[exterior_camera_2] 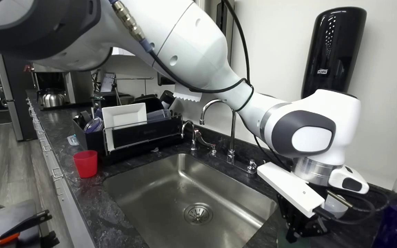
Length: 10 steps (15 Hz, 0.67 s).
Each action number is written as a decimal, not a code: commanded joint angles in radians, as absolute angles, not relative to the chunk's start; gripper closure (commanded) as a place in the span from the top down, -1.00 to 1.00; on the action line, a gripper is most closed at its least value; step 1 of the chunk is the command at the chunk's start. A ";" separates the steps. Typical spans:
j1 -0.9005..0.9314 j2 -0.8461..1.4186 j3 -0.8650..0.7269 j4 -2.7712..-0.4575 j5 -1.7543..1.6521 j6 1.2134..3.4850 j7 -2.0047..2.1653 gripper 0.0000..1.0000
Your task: Use the sponge to wipe the countertop
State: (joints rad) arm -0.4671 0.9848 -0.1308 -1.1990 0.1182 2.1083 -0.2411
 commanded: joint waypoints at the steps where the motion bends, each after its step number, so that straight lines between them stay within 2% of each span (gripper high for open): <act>1: -0.464 0.900 -0.138 -1.357 0.128 2.180 -0.227 -1.00; 10: -0.471 0.743 -0.153 -1.655 0.137 2.319 -0.209 -1.00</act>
State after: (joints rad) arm -0.4704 0.8086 -0.1517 -1.5274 0.1185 2.2455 -0.2153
